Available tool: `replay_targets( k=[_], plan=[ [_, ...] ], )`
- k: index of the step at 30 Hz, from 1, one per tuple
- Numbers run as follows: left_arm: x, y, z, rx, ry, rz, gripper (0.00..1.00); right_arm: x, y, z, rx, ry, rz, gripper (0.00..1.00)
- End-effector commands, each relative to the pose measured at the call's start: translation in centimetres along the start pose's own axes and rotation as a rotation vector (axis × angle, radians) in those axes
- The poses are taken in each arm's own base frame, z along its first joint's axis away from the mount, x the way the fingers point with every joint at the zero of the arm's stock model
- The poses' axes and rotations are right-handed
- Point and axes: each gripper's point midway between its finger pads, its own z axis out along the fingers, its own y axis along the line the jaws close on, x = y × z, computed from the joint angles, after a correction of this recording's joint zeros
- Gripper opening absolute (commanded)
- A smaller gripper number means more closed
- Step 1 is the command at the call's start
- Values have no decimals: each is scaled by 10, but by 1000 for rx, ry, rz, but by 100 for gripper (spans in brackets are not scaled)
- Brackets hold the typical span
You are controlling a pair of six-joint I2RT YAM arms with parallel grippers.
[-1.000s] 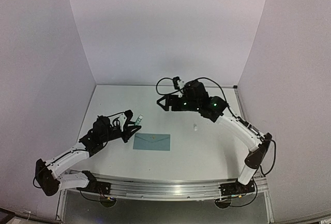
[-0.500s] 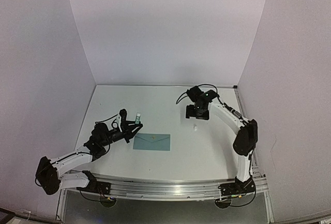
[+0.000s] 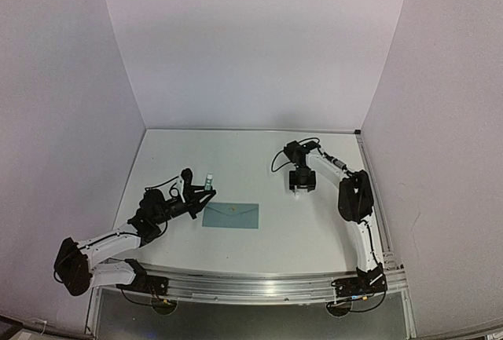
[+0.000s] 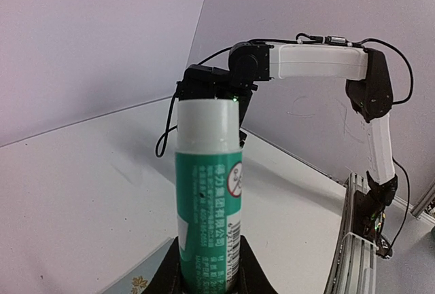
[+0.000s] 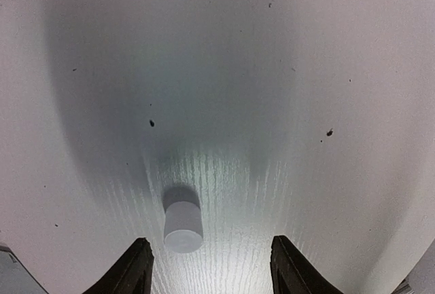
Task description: Place the letter into the envelope and seal it
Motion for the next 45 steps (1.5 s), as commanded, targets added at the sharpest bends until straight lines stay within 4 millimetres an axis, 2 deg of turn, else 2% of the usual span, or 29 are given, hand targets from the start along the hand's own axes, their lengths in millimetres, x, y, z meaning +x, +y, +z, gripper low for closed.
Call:
replay_targets(
  k=[1,10,15,20,23,24,26,28,32,35,38,41,45],
  plan=[
    [-18,-3,-4,-2,-65,43,0,0,12,12,-53,36,-11,51],
    [-17,-2,-3,-4,-58,51,0,4,17,29,-73,73,-10,38],
    [-16,-2,-3,-6,-53,51,0,4,16,31,-64,75,-11,28],
    [-15,-1,-2,-7,-48,52,0,7,14,28,-63,77,-8,19],
    [-15,-2,-2,-5,-46,55,0,9,12,26,-62,77,-9,3],
    [-15,-2,-1,-1,-44,59,0,9,13,24,-68,76,-9,0],
    [-13,-5,-1,15,-31,74,0,7,17,14,-98,66,-12,0],
    [-7,-9,0,40,-3,104,0,5,26,-5,-163,49,-26,0],
    [9,-20,0,118,100,185,0,11,70,-87,-454,-3,-139,0],
    [21,-24,-1,156,190,235,0,33,107,-171,-700,-62,-240,0],
    [27,-29,-2,193,255,256,0,64,134,-225,-840,-87,-303,0],
    [43,-38,-8,255,343,277,0,97,163,-260,-968,-64,-369,0],
    [56,-51,-16,341,427,343,0,125,188,-283,-1034,-46,-402,0]
  ],
)
